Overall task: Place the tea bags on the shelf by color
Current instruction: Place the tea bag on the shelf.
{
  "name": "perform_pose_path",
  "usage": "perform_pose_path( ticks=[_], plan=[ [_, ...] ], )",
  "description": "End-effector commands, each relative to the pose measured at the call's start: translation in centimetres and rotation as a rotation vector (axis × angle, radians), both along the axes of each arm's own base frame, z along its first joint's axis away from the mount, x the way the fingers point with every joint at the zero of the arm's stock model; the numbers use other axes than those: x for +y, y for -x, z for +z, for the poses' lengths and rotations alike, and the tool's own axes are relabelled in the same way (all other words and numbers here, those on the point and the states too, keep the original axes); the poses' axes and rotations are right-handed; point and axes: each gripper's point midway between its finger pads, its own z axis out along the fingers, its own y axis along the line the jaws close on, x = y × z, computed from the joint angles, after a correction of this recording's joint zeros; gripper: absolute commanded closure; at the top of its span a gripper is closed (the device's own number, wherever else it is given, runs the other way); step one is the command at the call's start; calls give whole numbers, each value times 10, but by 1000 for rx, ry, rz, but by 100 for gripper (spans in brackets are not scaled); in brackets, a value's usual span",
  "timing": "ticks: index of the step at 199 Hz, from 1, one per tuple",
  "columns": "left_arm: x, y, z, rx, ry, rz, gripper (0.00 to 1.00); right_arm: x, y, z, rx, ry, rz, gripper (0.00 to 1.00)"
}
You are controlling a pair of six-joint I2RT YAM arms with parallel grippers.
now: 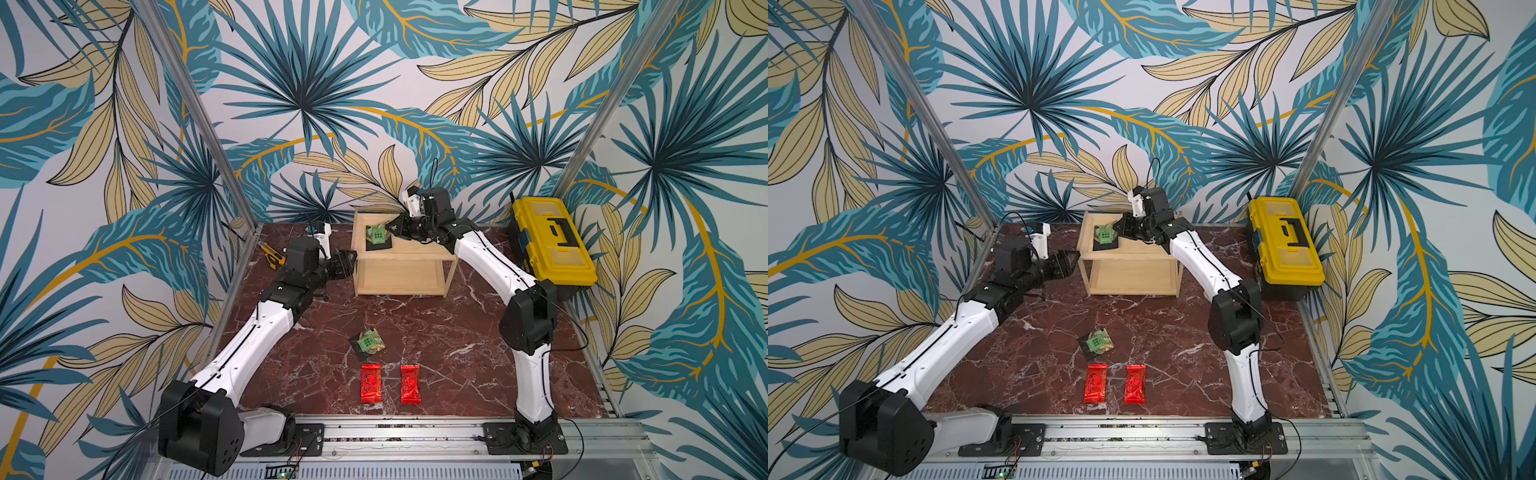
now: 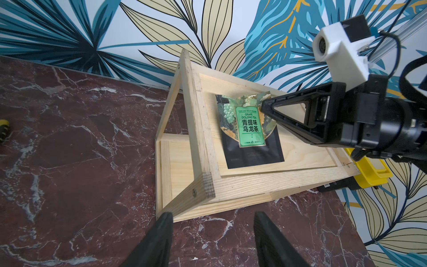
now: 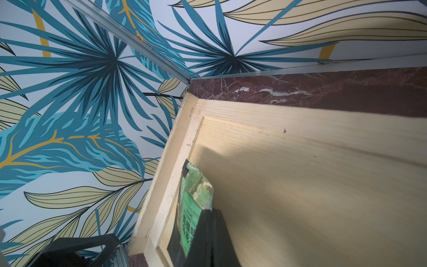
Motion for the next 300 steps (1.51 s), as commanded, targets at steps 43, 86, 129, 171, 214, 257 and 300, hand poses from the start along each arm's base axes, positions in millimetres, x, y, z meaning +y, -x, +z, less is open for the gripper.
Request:
perform_pose_path(
  ticks=[43,86,129,171,214,257,300],
  plan=[
    [7,11,14,-51,-5,9,38,2,-5,-24,10,58,-21,87],
    [7,12,18,-67,-14,4,38,-4,-6,-22,-10,88,-39,74],
    [9,14,22,-85,-18,5,38,-9,-7,-19,-21,110,-56,62],
    [10,20,22,-75,-12,6,38,-20,-6,4,-79,138,-71,56],
    [19,49,1,51,0,35,40,-32,31,61,-212,159,-2,56],
    [21,95,-56,231,86,51,44,-54,119,57,-319,147,56,55],
    [23,128,-139,490,124,109,49,-31,223,-50,-222,201,203,56]
  ],
)
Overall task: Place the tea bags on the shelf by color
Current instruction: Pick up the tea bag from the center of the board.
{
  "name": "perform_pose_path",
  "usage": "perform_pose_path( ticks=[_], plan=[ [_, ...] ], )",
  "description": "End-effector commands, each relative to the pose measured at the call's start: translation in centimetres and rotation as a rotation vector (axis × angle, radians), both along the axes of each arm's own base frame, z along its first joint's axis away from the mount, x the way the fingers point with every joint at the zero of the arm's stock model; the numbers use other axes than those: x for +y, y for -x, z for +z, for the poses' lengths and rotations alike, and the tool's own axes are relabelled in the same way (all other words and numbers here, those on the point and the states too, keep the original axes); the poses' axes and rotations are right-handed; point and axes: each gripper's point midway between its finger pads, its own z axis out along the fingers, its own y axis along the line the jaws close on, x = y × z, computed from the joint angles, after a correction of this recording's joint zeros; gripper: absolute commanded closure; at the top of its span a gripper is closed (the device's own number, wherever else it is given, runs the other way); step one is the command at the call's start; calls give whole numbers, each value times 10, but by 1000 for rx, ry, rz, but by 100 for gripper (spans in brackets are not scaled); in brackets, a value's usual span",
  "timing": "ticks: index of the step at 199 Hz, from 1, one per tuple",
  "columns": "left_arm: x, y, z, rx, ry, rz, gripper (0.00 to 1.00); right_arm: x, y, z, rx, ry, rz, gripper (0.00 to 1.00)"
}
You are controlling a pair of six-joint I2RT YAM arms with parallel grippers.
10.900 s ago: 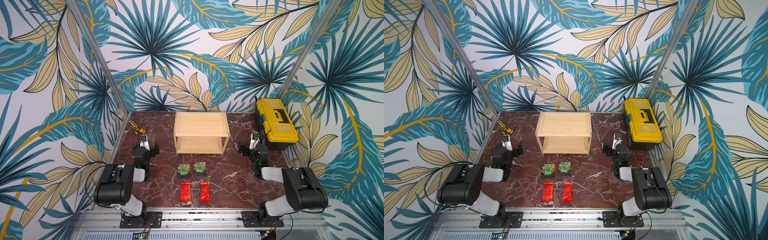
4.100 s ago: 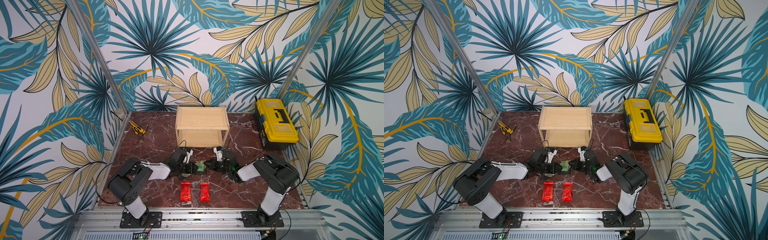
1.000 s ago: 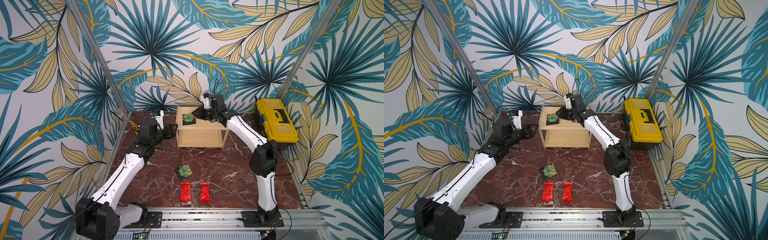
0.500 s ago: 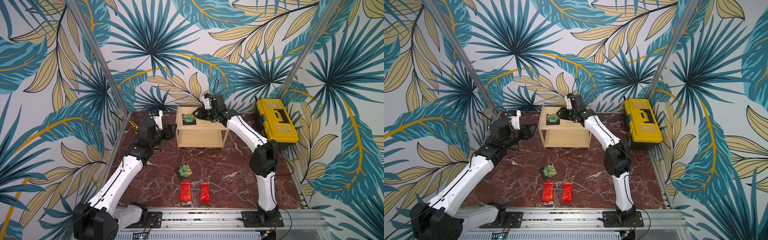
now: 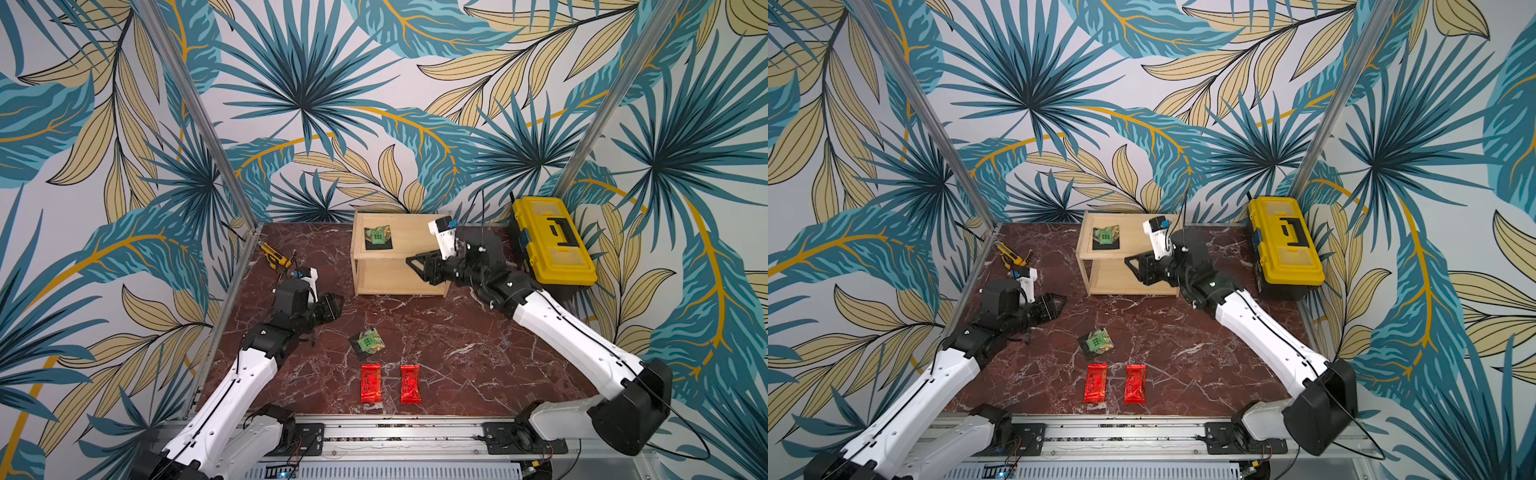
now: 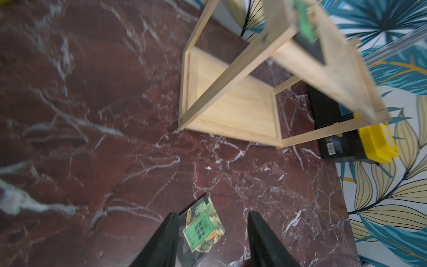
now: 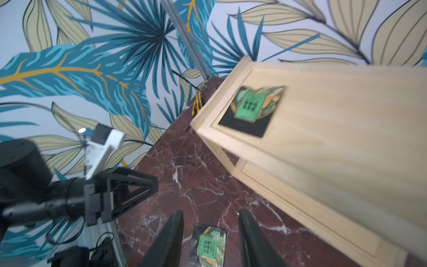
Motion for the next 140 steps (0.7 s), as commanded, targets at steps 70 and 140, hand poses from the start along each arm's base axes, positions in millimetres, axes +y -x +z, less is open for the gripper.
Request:
perform_pose_path(
  ticks=[70,140],
  plan=[
    [-28,47,-119,316,53,-37,49,64,91,-228,233,209,214,59],
    [-20,-13,-112,148,48,1,48,77,108,-271,251,288,200,79]
  ],
)
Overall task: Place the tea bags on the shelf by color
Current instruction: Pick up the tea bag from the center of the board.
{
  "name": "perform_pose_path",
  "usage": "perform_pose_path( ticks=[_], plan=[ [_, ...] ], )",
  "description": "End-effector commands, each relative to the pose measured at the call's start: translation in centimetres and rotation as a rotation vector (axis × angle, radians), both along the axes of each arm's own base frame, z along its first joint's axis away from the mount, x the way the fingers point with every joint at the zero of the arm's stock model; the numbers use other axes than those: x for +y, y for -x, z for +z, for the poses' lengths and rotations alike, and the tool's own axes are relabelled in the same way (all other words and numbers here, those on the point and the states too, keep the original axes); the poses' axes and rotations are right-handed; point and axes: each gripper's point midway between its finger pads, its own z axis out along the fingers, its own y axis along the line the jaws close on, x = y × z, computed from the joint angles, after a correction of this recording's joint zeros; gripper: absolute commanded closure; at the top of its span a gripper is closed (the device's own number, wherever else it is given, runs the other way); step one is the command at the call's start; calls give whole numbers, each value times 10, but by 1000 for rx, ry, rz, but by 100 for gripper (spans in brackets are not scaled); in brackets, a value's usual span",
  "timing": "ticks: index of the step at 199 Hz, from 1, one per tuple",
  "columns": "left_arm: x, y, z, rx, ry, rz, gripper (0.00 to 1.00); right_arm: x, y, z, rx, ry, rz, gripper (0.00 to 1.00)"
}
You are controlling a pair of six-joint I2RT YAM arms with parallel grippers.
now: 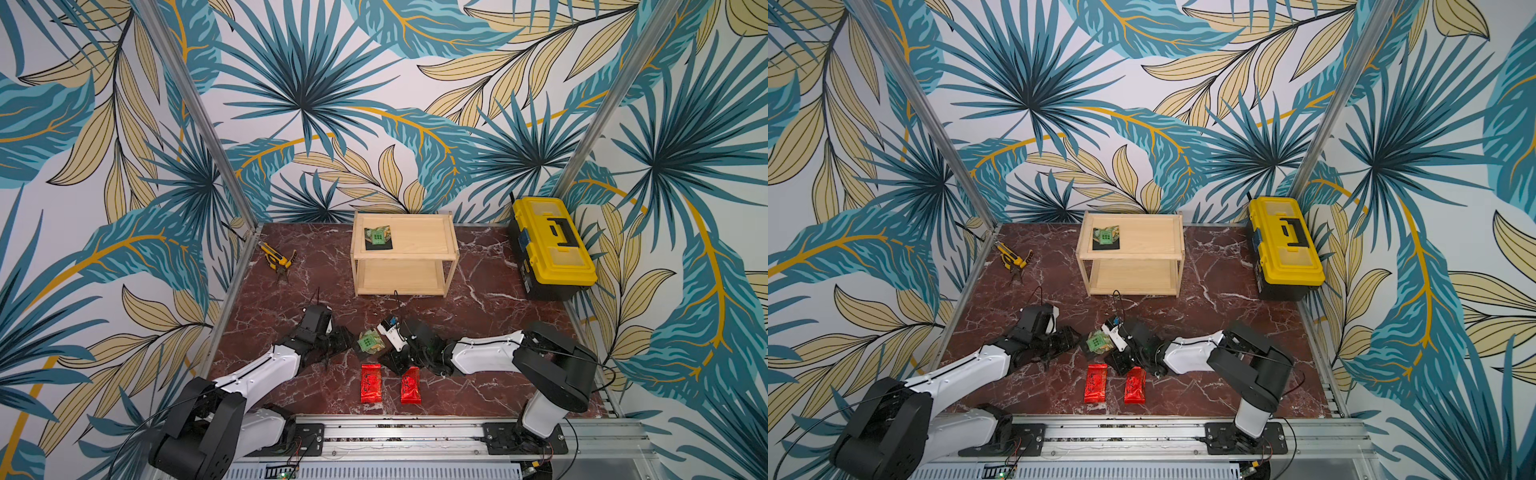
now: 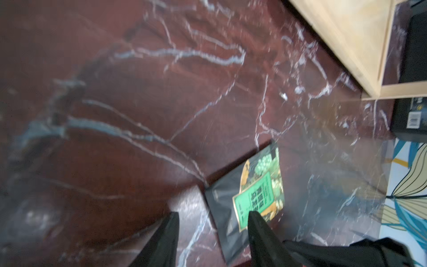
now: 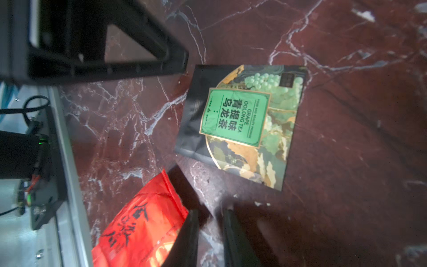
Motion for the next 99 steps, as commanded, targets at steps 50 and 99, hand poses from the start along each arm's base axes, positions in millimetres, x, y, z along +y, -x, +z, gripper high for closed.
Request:
perform_pose_path(
  ticks=[50,99],
  plan=[
    [-10,-53,4,-127,8,-38,49,-4,-17,-14,-51,61,-84,82],
    [-21,-40,-5,-77,52,-85,50,-10,-29,-28,-35,107,-124,83]
  ],
)
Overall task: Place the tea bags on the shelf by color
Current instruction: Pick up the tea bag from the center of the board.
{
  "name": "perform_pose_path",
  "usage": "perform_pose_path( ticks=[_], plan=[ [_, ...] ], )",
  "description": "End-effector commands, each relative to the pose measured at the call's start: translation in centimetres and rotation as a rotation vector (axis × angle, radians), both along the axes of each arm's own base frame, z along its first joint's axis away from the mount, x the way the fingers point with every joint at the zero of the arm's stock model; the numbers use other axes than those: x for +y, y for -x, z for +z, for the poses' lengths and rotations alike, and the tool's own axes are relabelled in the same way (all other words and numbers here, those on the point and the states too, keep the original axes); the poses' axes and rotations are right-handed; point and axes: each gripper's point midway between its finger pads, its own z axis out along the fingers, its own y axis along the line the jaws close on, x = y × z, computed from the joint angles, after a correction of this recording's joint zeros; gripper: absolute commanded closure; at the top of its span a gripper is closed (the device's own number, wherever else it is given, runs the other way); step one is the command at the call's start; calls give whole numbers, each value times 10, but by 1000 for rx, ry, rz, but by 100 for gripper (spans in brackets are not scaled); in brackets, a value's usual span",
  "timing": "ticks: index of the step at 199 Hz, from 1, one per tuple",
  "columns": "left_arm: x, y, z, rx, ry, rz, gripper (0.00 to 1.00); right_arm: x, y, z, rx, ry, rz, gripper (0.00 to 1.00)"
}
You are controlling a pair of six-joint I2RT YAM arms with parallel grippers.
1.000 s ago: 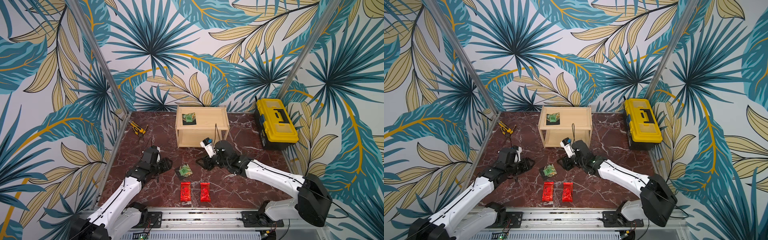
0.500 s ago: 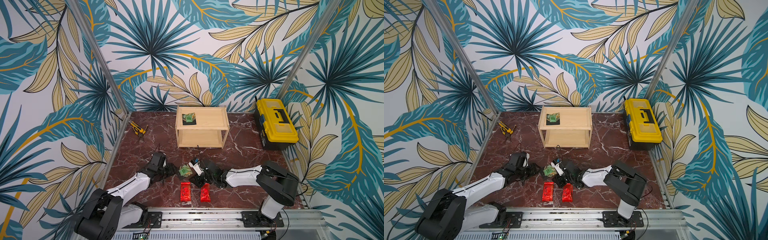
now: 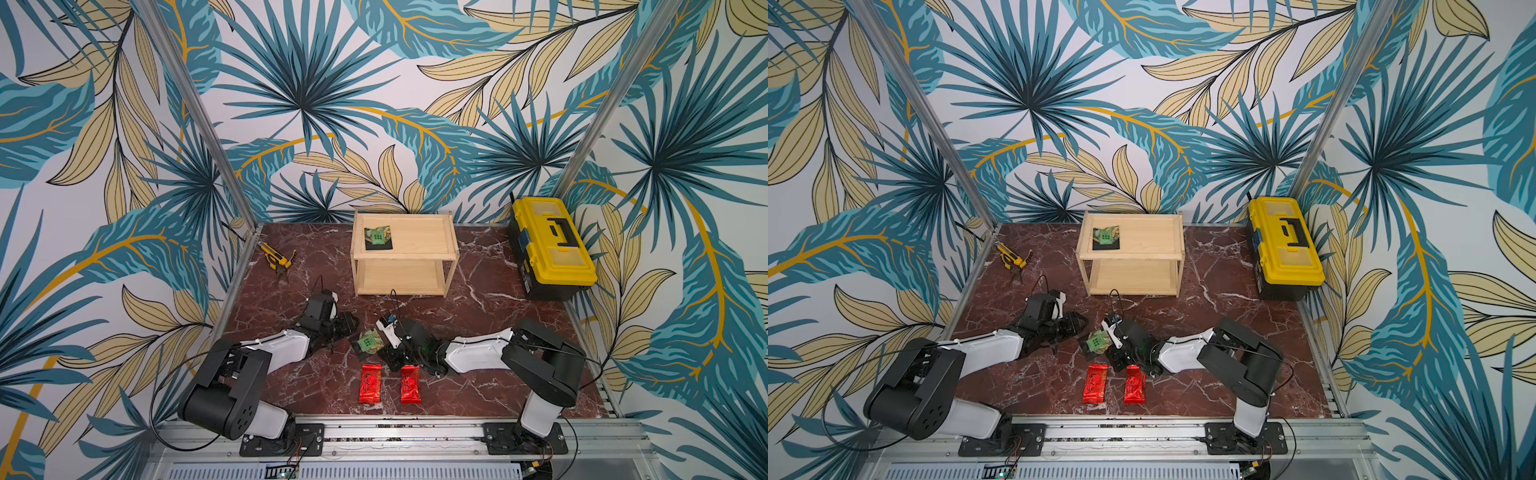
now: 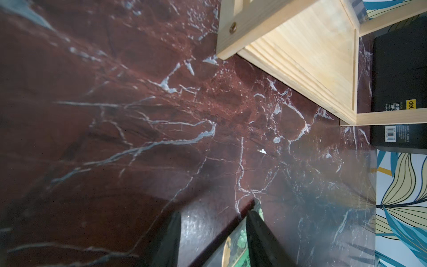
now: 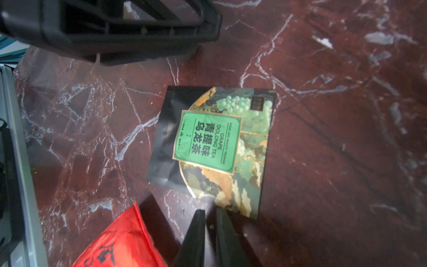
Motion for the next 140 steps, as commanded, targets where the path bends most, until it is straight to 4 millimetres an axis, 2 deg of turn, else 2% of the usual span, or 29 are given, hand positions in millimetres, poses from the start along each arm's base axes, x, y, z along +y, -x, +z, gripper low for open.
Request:
perform_pose_path(
  ticks=[1,31,67,140],
  plan=[
    [-5,6,0,8,14,-36,50,-13,-5,-23,35,75,-43,83],
    [0,21,-1,30,12,-26,51,-14,-9,-29,45,83,-46,84],
    [7,31,6,21,25,17,50,-12,-16,-28,48,65,-37,84],
    [8,50,-12,63,64,26,50,2,-47,-22,38,42,-10,85]
  ],
)
